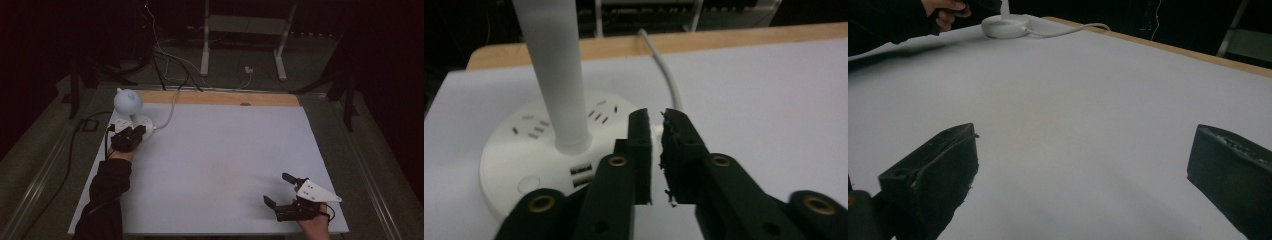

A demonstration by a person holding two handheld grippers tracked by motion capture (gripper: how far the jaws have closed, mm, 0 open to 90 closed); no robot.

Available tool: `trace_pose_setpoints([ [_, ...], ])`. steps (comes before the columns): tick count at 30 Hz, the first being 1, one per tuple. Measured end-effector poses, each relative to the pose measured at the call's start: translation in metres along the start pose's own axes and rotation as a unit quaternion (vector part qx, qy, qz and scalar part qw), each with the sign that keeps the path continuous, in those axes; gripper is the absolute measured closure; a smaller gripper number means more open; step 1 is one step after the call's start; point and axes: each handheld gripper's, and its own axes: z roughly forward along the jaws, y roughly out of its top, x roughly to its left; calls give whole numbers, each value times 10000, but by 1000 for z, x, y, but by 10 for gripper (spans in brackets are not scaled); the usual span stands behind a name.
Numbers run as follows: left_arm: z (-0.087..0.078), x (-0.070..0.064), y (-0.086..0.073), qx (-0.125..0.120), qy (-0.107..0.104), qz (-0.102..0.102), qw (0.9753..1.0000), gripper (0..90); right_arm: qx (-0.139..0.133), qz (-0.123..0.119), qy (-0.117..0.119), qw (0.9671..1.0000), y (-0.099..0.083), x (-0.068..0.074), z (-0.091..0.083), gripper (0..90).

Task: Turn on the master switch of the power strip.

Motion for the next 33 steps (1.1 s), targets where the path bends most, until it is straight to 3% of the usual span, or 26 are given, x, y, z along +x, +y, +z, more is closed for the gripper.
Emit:
trace_pose_setpoints([
  [3,1,1,1,-37,137,3,9999,893,-10,7,-7,10000,0,-1,0,0],
  [13,18,-1,-2,210,325,144,9991,900,-41,26,6,10000,0,-1,-1,0],
  [19,27,-5,-5,381,480,378,9974,900,-44,43,8,10000,0,-2,-1,0],
  [29,31,-8,-8,362,704,710,9943,900,-27,50,22,10000,0,-2,-1,0],
  [33,31,-9,-8,376,667,790,9939,900,-20,42,34,10000,0,-2,-1,0],
])
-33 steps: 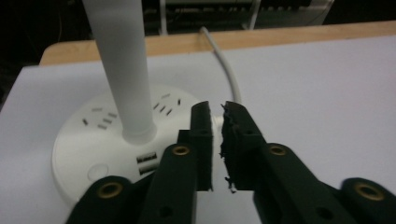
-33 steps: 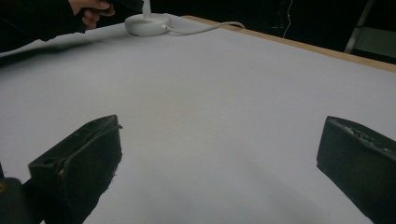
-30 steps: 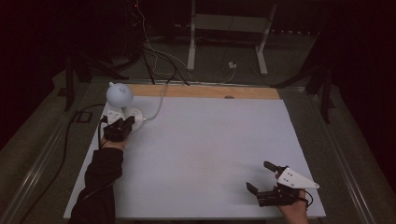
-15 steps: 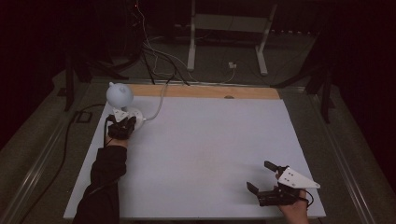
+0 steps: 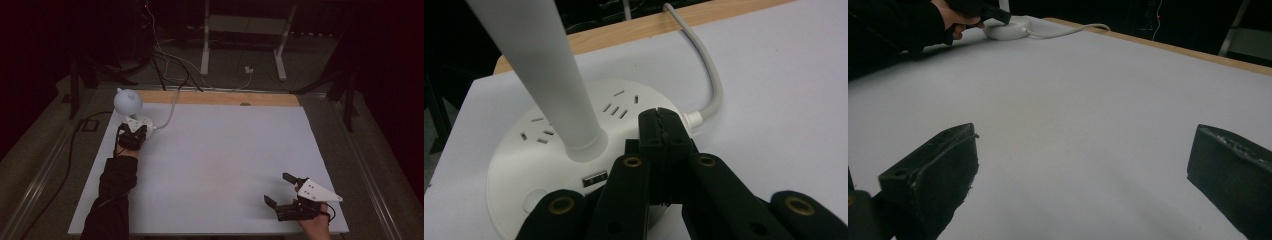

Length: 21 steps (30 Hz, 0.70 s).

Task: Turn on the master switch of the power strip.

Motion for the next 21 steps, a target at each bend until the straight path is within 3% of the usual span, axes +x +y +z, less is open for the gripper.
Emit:
trace_pose_setpoints([
  [2,0,-1,-2,-47,30,151,9999,900,-1,-3,2,10000,0,0,0,0],
  [12,2,-3,0,80,88,311,9994,900,-3,5,21,10000,0,0,0,0],
  [21,2,1,1,156,-51,261,9995,900,4,6,29,10000,0,0,0,0],
])
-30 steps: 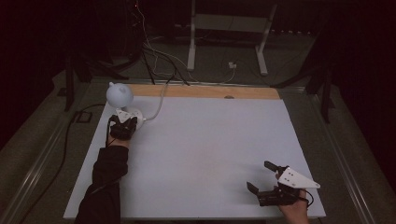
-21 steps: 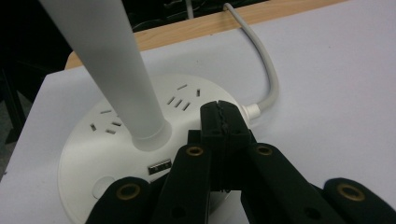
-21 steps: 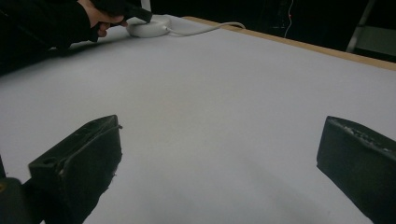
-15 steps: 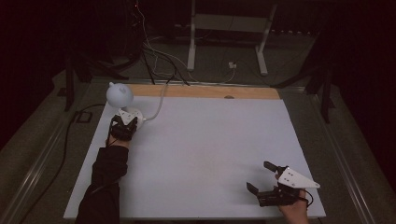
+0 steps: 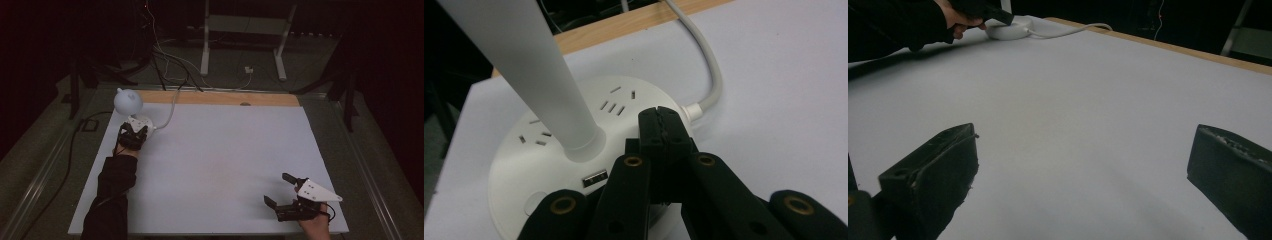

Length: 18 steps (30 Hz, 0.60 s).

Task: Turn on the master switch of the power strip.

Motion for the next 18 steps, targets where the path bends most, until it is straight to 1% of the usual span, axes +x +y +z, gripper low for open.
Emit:
trace_pose_setpoints([
  [1,0,1,-1,-33,-26,-47,10000,900,0,0,4,10000,0,0,0,0],
  [2,0,0,0,-2,0,-19,10000,900,3,-12,1,10000,0,0,0,0],
  [3,1,-2,1,26,74,145,9999,900,7,-23,-1,10000,0,1,0,0],
  [4,1,-3,1,58,80,135,9999,900,0,-17,8,10000,1,1,0,0],
  [5,1,-2,2,92,42,73,9999,900,6,-22,9,10000,1,1,0,0],
  [6,1,-1,3,145,28,94,9998,900,9,-22,6,10000,1,1,0,0],
  [7,1,-2,3,148,37,48,9999,900,4,-20,9,10000,1,1,0,0],
  [8,1,-4,5,199,88,196,9996,900,10,-25,10,10000,1,1,0,0],
  [9,1,-4,6,238,108,283,9993,900,3,-34,3,10000,1,1,0,0],
  [10,1,-2,6,223,36,173,9996,900,-12,-27,8,10000,1,1,-1,0],
  [11,1,-1,6,257,8,170,9995,900,-16,-22,6,10000,1,1,-1,0],
  [12,1,-3,7,267,58,253,9993,900,-12,-18,-4,10000,1,1,-1,0],
  [13,1,-3,7,267,80,274,9992,900,-19,-8,1,10000,1,1,-1,0],
  [14,1,-2,8,290,55,134,9995,900,-16,-8,3,10000,1,1,-1,0],
  [15,1,-1,9,284,53,73,9996,900,-12,-13,6,10000,1,1,-1,0],
  [16,0,0,10,238,46,91,9997,900,-8,-16,14,10000,1,2,0,0],
  [17,-2,1,11,201,67,29,9998,900,-7,-20,25,10000,1,2,0,0],
  [18,-4,3,11,98,14,-51,9999,900,2,-24,29,10000,1,2,0,0],
])
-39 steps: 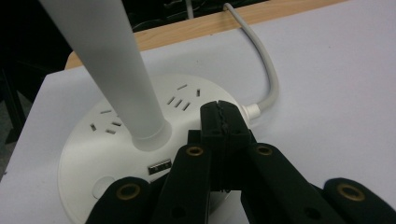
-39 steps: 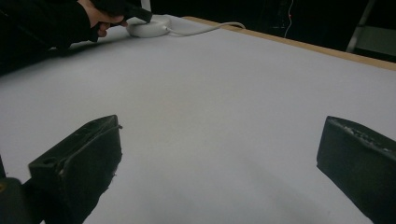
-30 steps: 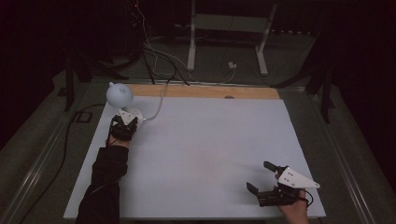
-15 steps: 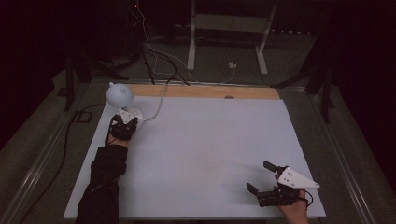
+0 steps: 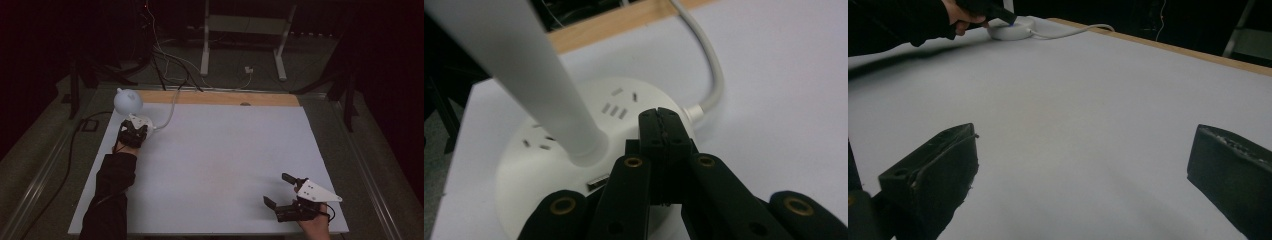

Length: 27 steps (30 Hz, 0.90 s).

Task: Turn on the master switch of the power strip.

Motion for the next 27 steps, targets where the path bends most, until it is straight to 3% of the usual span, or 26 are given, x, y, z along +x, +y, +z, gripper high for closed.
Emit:
trace_pose_setpoints([
  [6,-12,4,8,-146,-16,-56,9999,900,4,20,33,10000,0,-1,0,0],
  [14,-22,-2,12,-87,-77,-176,9998,900,-10,17,57,10000,0,0,0,0],
  [20,-31,0,11,-56,-348,-398,9986,900,-15,6,52,10000,0,0,0,0],
  [22,-34,0,10,-58,-441,-380,9983,793,-30,30,64,10000,0,0,-1,0],
  [27,-38,1,8,-22,-724,-509,9961,682,-48,34,101,9999,0,0,-1,0],
])
